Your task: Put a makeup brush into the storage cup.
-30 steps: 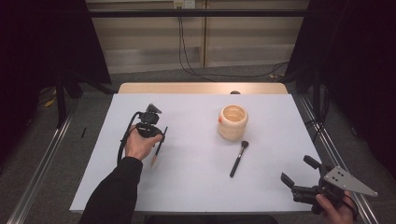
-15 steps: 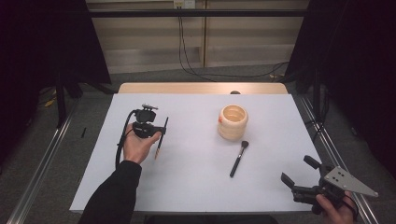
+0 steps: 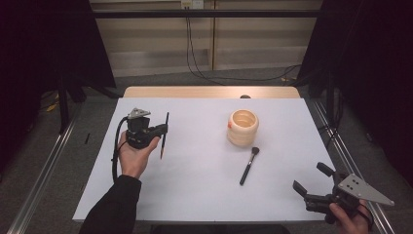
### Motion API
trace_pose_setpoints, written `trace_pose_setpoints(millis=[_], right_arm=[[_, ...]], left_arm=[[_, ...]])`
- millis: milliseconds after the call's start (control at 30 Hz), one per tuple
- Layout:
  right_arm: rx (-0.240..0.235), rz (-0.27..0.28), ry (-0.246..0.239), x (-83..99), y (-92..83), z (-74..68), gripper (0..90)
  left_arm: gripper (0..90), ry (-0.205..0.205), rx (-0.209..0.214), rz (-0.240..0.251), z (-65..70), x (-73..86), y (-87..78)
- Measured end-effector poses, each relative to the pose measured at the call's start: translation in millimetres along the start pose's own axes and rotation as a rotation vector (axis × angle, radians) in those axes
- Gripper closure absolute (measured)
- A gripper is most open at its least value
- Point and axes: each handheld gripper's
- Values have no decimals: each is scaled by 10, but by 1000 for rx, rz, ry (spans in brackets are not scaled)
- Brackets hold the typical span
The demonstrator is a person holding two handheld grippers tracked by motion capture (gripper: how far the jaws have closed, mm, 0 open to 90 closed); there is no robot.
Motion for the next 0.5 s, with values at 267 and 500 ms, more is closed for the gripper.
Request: trace_pose_setpoints(millis=[267, 500], right_arm=[[3, 2, 2, 0, -3, 0, 0], [2, 5, 3, 1, -3, -2, 0]], left_arm=[[850, 66, 6, 139, 54, 63, -122], [850, 64, 43, 184, 83, 108, -174]])
Point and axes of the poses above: each handheld gripper's, and its own axes: y roughly forward along the jaws, x roughly out of its underside, z roughly to its right, and after that the axes turned 7 degrees about -x, right-handed
